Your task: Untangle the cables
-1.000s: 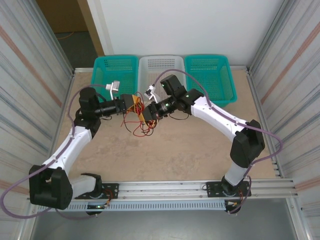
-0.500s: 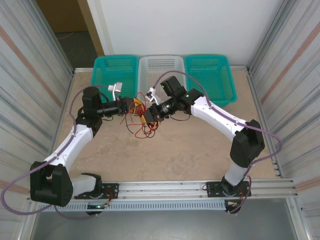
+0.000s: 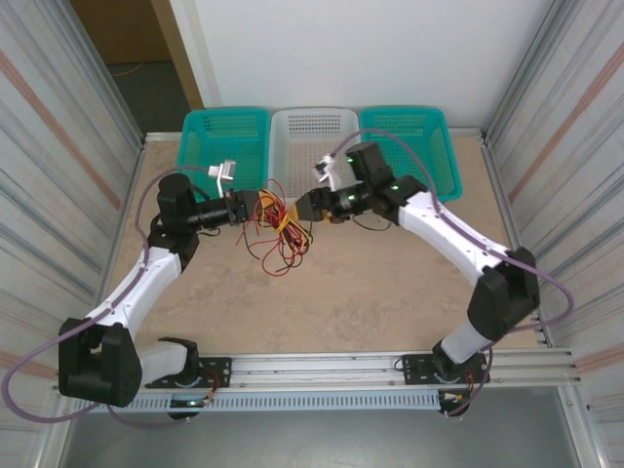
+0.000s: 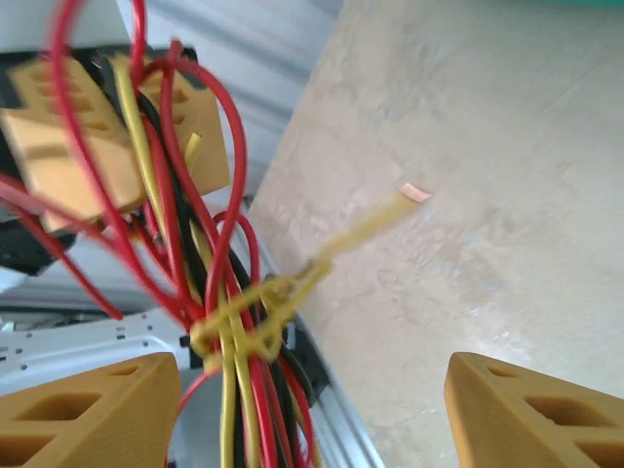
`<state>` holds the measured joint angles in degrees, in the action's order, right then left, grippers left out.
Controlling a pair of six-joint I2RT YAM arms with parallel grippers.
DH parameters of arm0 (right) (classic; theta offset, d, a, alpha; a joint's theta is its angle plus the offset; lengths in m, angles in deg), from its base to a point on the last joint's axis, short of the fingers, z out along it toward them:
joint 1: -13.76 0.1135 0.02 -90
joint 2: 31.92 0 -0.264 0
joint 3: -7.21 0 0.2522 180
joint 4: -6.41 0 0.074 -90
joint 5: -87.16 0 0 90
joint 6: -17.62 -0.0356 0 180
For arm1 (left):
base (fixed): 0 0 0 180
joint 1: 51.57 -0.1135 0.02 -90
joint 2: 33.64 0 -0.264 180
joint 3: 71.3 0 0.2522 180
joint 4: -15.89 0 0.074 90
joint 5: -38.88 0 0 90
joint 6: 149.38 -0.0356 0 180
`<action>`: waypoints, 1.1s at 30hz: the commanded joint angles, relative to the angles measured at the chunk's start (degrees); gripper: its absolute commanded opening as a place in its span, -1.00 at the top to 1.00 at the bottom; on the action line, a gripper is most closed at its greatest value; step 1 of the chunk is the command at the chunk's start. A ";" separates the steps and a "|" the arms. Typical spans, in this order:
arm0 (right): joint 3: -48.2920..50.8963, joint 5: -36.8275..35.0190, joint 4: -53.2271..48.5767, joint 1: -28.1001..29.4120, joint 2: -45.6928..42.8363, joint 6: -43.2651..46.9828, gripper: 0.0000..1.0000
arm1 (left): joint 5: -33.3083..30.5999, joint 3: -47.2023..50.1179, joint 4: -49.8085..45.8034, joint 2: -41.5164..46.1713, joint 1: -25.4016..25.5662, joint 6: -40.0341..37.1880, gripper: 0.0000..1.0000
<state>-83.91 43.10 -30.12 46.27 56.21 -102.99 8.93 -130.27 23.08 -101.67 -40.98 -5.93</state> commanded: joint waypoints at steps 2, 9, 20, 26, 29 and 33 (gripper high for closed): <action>5.41 0.68 11.51 -4.20 -6.09 -8.76 -0.44 | 1.95 -0.40 8.17 2.10 -0.24 3.65 1.00; 3.30 0.90 16.08 -1.93 -2.80 -12.48 -0.15 | 1.78 -0.16 11.44 2.06 0.75 6.37 1.00; 0.57 2.43 23.36 0.14 2.90 -17.90 0.28 | 3.23 -0.54 11.08 2.77 1.45 6.10 1.00; 1.40 3.46 25.28 0.27 3.58 -19.09 0.63 | 3.49 -0.57 10.64 2.97 1.54 5.35 1.00; 2.31 2.82 25.53 0.27 3.28 -19.13 1.00 | 3.08 -1.99 8.90 3.12 1.03 3.98 1.00; 4.46 1.52 28.45 -0.51 3.38 -21.66 1.00 | 2.88 -4.47 14.57 2.26 1.61 7.71 1.00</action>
<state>-80.94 45.20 -4.65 46.36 59.27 -122.72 10.83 -130.84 31.97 -100.91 -39.84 0.06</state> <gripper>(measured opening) 0.058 0.146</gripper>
